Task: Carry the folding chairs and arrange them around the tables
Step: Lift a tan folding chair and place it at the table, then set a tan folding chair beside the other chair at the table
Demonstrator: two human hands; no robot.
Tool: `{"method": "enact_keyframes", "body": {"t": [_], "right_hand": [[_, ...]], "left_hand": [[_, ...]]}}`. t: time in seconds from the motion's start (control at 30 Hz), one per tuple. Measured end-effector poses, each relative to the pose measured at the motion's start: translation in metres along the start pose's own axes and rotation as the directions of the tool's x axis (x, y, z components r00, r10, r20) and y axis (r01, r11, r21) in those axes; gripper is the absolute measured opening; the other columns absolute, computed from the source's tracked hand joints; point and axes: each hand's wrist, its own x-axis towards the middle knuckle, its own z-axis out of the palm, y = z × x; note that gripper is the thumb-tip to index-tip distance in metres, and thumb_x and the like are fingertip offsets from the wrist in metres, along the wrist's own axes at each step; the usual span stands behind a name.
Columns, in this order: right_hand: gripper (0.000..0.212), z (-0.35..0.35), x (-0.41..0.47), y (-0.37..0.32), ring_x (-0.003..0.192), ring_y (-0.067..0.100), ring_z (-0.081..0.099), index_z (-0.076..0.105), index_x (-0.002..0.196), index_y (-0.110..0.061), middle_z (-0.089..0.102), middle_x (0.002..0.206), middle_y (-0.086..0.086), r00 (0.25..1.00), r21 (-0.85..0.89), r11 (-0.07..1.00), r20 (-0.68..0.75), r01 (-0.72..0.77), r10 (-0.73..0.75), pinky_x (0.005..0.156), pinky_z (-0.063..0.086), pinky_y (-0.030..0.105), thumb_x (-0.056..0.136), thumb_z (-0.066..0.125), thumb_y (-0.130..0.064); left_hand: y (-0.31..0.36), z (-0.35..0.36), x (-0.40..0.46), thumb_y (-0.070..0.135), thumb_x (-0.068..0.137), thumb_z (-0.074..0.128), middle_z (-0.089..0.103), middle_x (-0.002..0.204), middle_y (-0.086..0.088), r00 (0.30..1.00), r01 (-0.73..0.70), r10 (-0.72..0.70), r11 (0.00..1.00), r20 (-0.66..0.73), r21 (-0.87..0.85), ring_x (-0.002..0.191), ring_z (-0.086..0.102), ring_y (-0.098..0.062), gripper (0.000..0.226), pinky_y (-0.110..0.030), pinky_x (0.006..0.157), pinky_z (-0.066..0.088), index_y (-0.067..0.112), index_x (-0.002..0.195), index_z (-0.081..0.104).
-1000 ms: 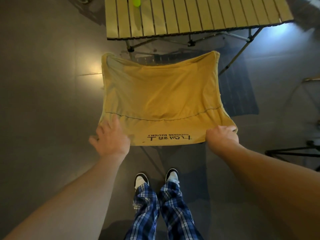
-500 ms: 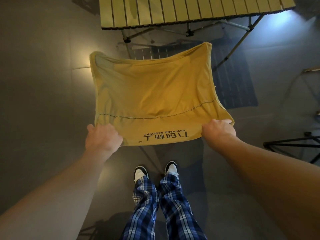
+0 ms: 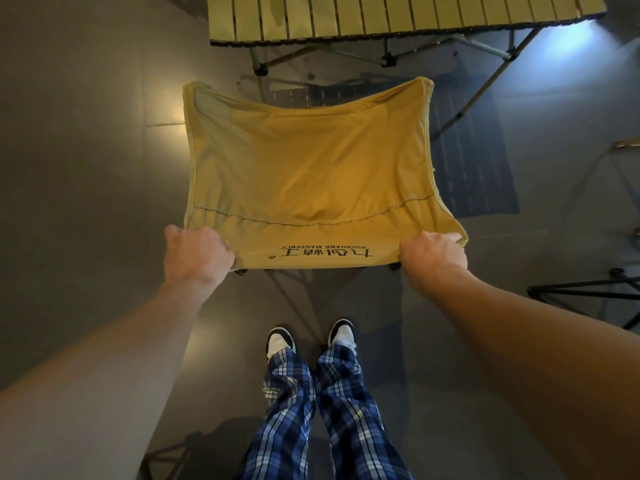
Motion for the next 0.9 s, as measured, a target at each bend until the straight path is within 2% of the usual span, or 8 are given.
{"method": "enact_keyframes", "body": {"t": [0.17,0.27,0.37,0.43,0.57,0.63,0.77,0.9], "right_hand": [[0.038,-0.003,0.000,-0.002,0.126,0.065,0.036,0.058,0.128,-0.001,0.057,0.125,0.030,1.000,0.011,1.000,-0.011,0.002,-0.001,0.094,0.051,0.056,0.091,0.053,0.010],[0.037,-0.008,0.001,-0.002,0.127,0.064,0.036,0.057,0.129,-0.001,0.055,0.127,0.032,1.000,-0.015,1.000,-0.026,-0.003,0.002,0.096,0.049,0.057,0.093,0.053,0.008],[0.041,-0.014,-0.005,-0.006,0.126,0.057,0.041,0.056,0.131,-0.003,0.052,0.132,0.030,0.999,-0.037,0.999,0.036,0.008,-0.007,0.096,0.048,0.058,0.092,0.055,0.006],[0.042,-0.026,-0.012,-0.016,0.121,0.050,0.049,0.058,0.130,-0.005,0.054,0.132,0.023,0.997,-0.048,0.998,0.061,0.049,-0.046,0.091,0.050,0.058,0.089,0.058,0.002],[0.032,-0.070,-0.029,-0.054,0.096,0.027,0.060,0.064,0.119,-0.016,0.060,0.098,0.000,0.945,-0.070,0.949,-0.097,0.308,-0.313,0.078,0.051,0.038,0.095,0.061,-0.037],[0.036,-0.090,-0.049,-0.083,0.087,0.025,0.055,0.062,0.114,-0.019,0.054,0.086,-0.001,0.865,-0.086,0.884,-0.184,0.460,-0.468,0.069,0.041,0.034,0.098,0.053,-0.049],[0.032,-0.111,-0.098,-0.148,0.112,0.031,0.059,0.060,0.125,-0.020,0.061,0.122,0.006,0.727,-0.155,0.761,-0.227,0.630,-0.648,0.073,0.040,0.036,0.101,0.046,-0.036],[0.031,-0.105,-0.164,-0.223,0.116,0.036,0.058,0.060,0.125,-0.016,0.059,0.127,0.011,0.610,-0.297,0.617,-0.128,0.729,-0.782,0.080,0.043,0.039,0.097,0.050,-0.024]], "left_hand": [[0.000,0.002,0.001,0.021,0.100,0.039,0.035,0.060,-0.006,1.000,-0.026,0.026,1.000,-0.017,0.003,0.089,0.045,-0.032,0.038,-0.040,0.088,0.043,0.007,0.068,0.052],[-0.001,0.005,0.014,0.019,0.098,0.039,0.039,0.058,-0.008,0.999,-0.023,0.023,1.000,-0.037,0.001,0.083,0.048,-0.032,0.041,-0.040,0.081,0.041,0.008,0.059,0.047],[-0.011,0.016,0.015,0.034,0.099,0.030,0.054,0.060,-0.012,0.995,-0.061,0.062,0.998,-0.073,0.017,0.080,0.053,-0.038,0.053,-0.039,0.074,0.038,0.003,0.073,0.065],[-0.017,0.020,0.000,0.039,0.101,0.030,0.066,0.092,-0.018,0.990,-0.103,0.099,0.994,-0.101,-0.034,0.098,0.054,-0.043,0.051,-0.046,0.084,0.043,0.003,0.100,0.066],[-0.029,0.018,-0.034,0.036,0.102,0.037,0.045,0.145,-0.012,0.982,-0.154,0.114,0.947,-0.152,-0.280,0.129,0.042,-0.038,0.046,-0.049,0.102,0.039,0.012,0.141,0.043],[-0.050,0.017,-0.056,0.037,0.102,0.037,0.042,0.148,-0.010,0.987,-0.083,0.023,0.917,-0.158,-0.390,0.130,0.044,-0.033,0.048,-0.045,0.103,0.039,0.013,0.144,0.039],[-0.114,0.033,-0.123,0.039,0.101,0.039,0.051,0.140,-0.013,0.980,0.144,-0.192,0.872,-0.056,-0.468,0.127,0.049,-0.033,0.047,-0.042,0.106,0.040,0.015,0.140,0.045],[-0.191,0.066,-0.221,0.038,0.100,0.038,0.052,0.136,-0.011,0.882,0.442,-0.460,0.732,0.103,-0.519,0.121,0.052,-0.030,0.045,-0.043,0.102,0.043,0.018,0.140,0.044]]}}
